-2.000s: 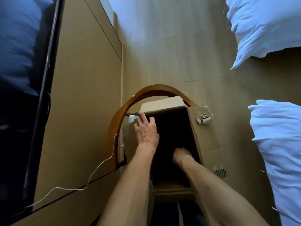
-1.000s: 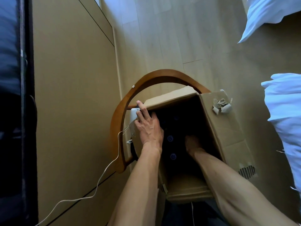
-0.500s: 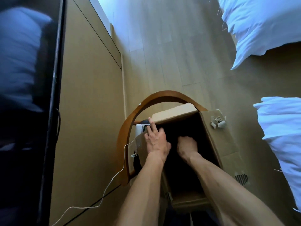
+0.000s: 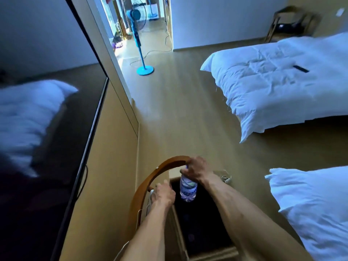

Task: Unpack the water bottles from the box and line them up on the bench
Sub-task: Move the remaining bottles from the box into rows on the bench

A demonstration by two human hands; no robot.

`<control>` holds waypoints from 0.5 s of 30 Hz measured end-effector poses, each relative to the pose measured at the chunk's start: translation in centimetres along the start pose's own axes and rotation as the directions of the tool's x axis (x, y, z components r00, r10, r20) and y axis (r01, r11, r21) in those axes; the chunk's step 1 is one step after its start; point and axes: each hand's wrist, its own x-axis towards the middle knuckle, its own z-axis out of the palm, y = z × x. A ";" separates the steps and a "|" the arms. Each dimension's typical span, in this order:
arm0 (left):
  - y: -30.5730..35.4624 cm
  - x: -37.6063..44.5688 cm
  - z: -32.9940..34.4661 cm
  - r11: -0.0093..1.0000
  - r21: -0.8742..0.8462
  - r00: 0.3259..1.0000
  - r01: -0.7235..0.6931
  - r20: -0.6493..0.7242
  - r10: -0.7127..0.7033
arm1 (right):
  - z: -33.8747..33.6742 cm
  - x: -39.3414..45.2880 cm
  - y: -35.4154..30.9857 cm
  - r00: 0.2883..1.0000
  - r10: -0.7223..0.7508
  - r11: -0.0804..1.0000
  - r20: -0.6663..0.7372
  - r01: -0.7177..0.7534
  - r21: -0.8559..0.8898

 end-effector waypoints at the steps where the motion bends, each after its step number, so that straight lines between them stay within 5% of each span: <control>1: 0.3 -0.3 -0.8 0.997 -0.072 1.000 0.026 -0.009 -0.026 | -0.7 -0.2 -1.0 1.000 -0.015 1.000 -0.023 0.015 0.020; 5: 0.2 -1.4 -3.1 0.815 -0.564 0.985 0.133 -0.019 -0.173 | -3.0 -0.9 -4.5 0.987 -0.078 0.991 -0.141 0.092 0.095; 8: -0.4 -2.5 -4.8 0.312 -0.922 0.960 0.230 0.162 -0.229 | -5.1 -1.5 -6.9 0.962 -0.133 0.974 -0.239 0.172 0.150; 10: -0.8 -3.6 -6.1 0.042 -0.958 0.952 0.285 0.277 -0.132 | -6.7 -2.0 -8.3 0.941 -0.173 0.956 -0.289 0.232 0.182; 15: -0.8 -6.5 -7.0 -0.080 -0.980 0.974 0.184 0.192 -0.117 | -9.4 -3.2 -10.8 0.906 -0.173 0.928 -0.386 0.282 0.245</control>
